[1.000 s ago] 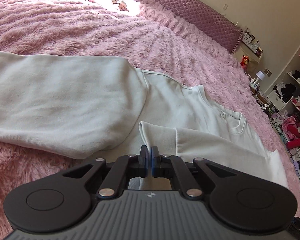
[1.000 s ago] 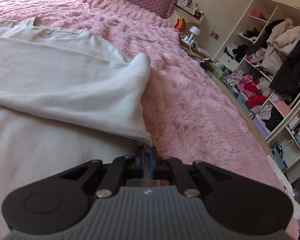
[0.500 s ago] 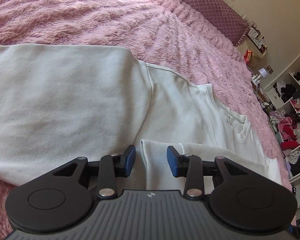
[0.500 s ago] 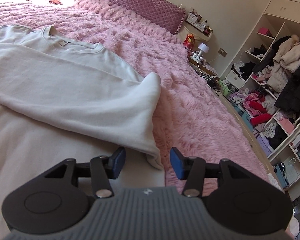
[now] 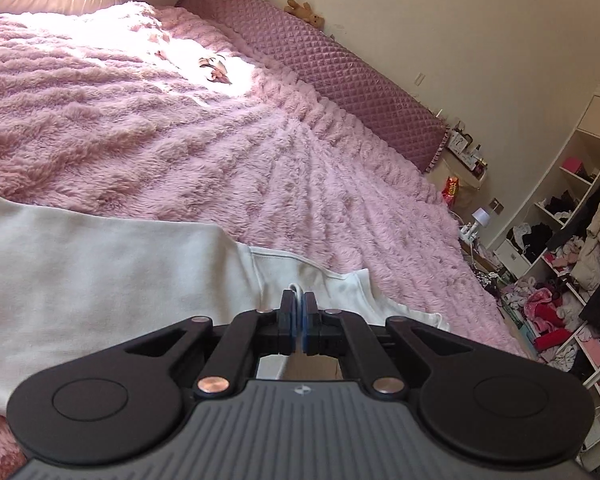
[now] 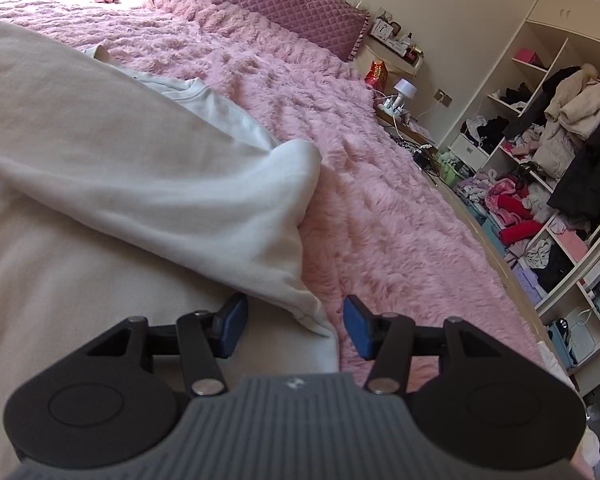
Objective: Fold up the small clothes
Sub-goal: 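Fold the held side edge inward over the body and open the left gripper, then close the left gripper on the other sleeve cuff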
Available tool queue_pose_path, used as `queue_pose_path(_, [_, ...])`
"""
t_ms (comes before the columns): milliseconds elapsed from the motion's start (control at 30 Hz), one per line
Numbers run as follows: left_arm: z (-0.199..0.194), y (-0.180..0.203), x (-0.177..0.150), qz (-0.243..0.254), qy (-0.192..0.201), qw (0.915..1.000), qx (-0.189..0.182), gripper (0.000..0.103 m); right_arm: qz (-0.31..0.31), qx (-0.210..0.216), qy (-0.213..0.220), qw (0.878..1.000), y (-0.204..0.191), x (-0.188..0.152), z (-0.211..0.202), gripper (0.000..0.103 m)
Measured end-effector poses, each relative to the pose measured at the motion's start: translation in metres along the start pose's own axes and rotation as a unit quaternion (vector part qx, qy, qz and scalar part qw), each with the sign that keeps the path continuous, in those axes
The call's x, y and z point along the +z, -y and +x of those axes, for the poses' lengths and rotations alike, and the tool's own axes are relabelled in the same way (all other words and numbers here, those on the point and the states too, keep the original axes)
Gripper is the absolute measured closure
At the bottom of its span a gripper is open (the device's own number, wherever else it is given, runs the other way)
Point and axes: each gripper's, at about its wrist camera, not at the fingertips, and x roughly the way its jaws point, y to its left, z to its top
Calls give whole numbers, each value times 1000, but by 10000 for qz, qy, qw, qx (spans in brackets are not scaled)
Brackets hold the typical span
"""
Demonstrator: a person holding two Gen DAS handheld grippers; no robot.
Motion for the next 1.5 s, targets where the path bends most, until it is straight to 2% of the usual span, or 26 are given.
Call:
queue_pose_path(67, [9, -14, -10, -192, -257, 9992, 230, 101, 19, -4, -8, 10000, 0, 0, -1, 54])
queue_pose_path(133, [17, -25, -20, -151, -424, 9982, 386, 101, 66, -26, 28, 10000, 1, 1, -4, 54])
queue_pose_path(233, [18, -24, -24, -10, -259, 9984, 502, 101, 148, -4, 139, 9998, 3, 4, -13, 53])
queue_pose_path(367, [4, -14, -13, 14, 200, 9996, 211, 101, 183, 38, 399, 9990, 2, 14, -31, 44])
queue_pose_path(467, [13, -10, -14, 315, -37, 9986, 412, 101, 264, 161, 602, 9977, -3, 26, -40, 40])
queue_pose_path(533, [29, -17, -19, 311, -506, 9959, 675, 100, 254, 289, 602, 9974, -10, 33, -36, 38])
queue_pose_path(600, [36, -23, -23, 307, -719, 9940, 761, 92, 193, 338, 483, 9981, -20, 36, -27, 39])
queue_pose_path(700, [25, -28, -17, 182, -711, 9946, 731, 80, -39, 299, -63, 9995, -37, 34, -2, 39])
queue_pose_path(767, [3, -34, -6, 11, -585, 9960, 671, 68, 46, 220, -233, 9995, -39, 37, 2, 39])
queue_pose_path(833, [-22, -41, 4, -13, -427, 9974, 580, 61, 241, 235, -182, 9993, -39, 46, -6, 40])
queue_pose_path(900, [-58, -52, 16, -63, -202, 9975, 668, 57, 481, 537, 85, 9974, -43, 61, -25, 39])
queue_pose_path(967, [-94, -71, 23, -249, -12, 9964, 811, 52, 398, 785, 299, 9957, -60, 75, -43, 38])
queue_pose_path(1100, [-165, -126, 30, -896, 367, 9870, 1285, 50, 110, 1320, 620, 9892, -105, 97, -74, 35])
queue_pose_path(1233, [-209, -184, 33, -1485, 571, 9699, 1846, 50, -223, 1630, 791, 9832, -151, 106, -98, 35])
queue_pose_path(1367, [-222, -229, 37, -1951, 739, 9560, 2063, 51, -490, 1817, 860, 9783, -185, 110, -116, 35])
queue_pose_path(1500, [-214, -258, 42, -2280, 761, 9476, 2105, 51, -696, 1895, 910, 9752, -204, 113, -128, 35])
